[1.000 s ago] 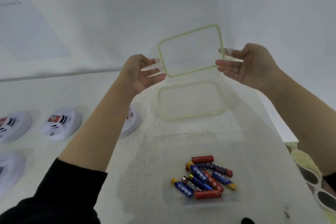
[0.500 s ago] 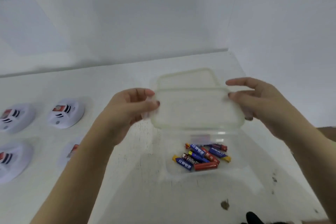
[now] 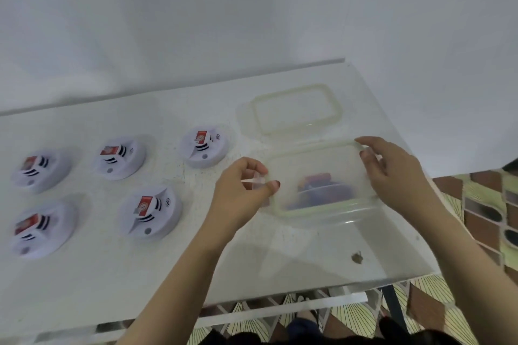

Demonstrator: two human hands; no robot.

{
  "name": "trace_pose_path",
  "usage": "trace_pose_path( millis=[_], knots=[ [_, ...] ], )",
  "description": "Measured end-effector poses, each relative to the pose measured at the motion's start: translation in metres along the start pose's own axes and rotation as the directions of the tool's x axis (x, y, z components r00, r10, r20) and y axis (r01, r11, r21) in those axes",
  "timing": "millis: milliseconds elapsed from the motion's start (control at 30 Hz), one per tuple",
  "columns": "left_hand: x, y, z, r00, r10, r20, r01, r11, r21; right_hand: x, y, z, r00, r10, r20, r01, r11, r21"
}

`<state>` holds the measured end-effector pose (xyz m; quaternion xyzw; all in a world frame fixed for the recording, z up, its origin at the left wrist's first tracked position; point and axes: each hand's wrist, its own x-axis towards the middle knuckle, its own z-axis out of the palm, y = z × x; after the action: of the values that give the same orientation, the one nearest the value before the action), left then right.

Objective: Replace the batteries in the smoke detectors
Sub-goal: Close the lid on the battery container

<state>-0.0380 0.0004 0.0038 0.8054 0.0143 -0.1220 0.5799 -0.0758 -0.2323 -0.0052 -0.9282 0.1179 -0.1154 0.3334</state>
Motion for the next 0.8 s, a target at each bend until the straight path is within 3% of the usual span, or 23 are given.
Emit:
trace_pose_path(
  millis=[133,500,567,600,633,700,800],
  knots=[
    [-0.004,0.002,0.002,0.997,-0.054,0.059,0.063,0.986,-0.158,-0.003,-0.004,0.001,0.996,0.089,-0.002,-0.088,0.989,0.12],
    [-0.022,-0.011,-0.011,0.996,-0.032,0.083,0.041,0.992,-0.116,-0.033,-0.007,0.008,0.993,0.118,0.011,-0.118,0.977,0.175],
    [-0.024,-0.017,-0.01,0.997,0.064,0.053,-0.065,0.998,0.015,-0.037,-0.007,0.012,0.996,0.086,-0.023,-0.084,0.991,0.101],
    [-0.025,-0.019,-0.009,0.983,0.18,0.047,-0.185,0.972,0.146,-0.037,-0.006,0.013,0.997,0.051,-0.063,-0.048,0.998,0.05],
    [-0.026,-0.021,-0.009,0.943,0.323,0.08,-0.333,0.911,0.244,-0.038,-0.006,0.012,0.994,-0.006,-0.109,0.006,1.0,0.0],
    [-0.026,-0.026,-0.004,0.81,0.536,0.236,-0.585,0.762,0.277,-0.039,-0.007,0.008,0.972,-0.171,-0.162,0.165,0.985,-0.05],
    [-0.027,-0.038,0.007,0.716,0.529,0.456,-0.695,0.605,0.389,-0.046,-0.007,0.002,0.938,-0.346,0.019,0.345,0.938,0.045]
  ],
)
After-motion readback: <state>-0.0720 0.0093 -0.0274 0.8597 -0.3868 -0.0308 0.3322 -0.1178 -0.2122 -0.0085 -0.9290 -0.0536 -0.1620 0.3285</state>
